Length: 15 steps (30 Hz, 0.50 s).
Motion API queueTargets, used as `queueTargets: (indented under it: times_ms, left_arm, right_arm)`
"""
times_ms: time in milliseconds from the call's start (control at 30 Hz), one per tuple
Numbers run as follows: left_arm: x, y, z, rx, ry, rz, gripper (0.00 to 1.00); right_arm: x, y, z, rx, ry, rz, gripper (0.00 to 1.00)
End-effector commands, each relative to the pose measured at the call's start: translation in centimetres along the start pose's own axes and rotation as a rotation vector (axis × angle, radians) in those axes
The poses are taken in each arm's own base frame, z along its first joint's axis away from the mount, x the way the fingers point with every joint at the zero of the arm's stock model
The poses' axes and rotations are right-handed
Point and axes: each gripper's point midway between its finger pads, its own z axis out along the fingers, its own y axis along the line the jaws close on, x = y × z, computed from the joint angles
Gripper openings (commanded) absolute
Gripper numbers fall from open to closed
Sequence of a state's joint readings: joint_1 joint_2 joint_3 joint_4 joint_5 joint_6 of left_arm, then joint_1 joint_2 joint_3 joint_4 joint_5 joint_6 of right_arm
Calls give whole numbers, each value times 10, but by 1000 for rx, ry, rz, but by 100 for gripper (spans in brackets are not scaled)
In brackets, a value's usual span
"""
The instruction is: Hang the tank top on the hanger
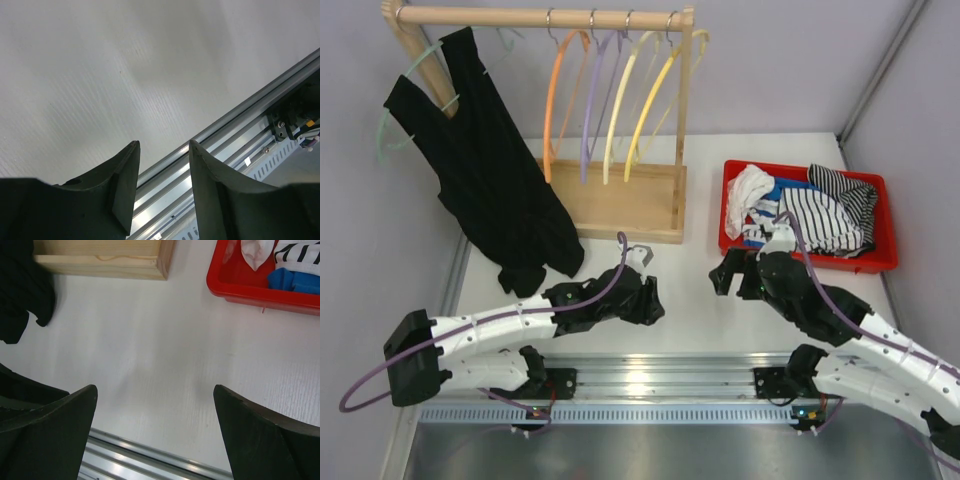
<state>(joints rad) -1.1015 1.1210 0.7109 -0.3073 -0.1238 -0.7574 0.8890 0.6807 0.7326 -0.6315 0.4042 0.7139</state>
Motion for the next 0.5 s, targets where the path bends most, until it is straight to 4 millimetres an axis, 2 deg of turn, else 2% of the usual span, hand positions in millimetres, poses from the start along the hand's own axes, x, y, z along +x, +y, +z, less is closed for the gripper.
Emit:
queueTargets:
  times_ms: [0,167,267,333,367,433,467]
  left_arm:
    - [-13,-12,-4,42,-48,-8,49]
    - [-15,-14,-6,50,-51,-4,49]
    - [-15,-14,-8,55,-56,-2,49]
    - [-17,-15,-11,61,-63,1,49]
    - [-17,-15,-11,62,-66,1,49]
    - [-19,-16,-13,68,-75,4,49]
    - [-19,-15,-13,69,-79,7,49]
  right_arm:
    - [-7,1,-2,5,-10,-1,100]
    - [-1,2,5,35,44,-32,100]
    - [-6,3,7,60,48,-43,99]
    - [-11,-5,12,124,56,-59,100]
    - [-30,-12,14,162,31,-33,100]
    - [-42,-27,28,218,69,-51,100]
    - [-64,-40,36,227,76,-1,100]
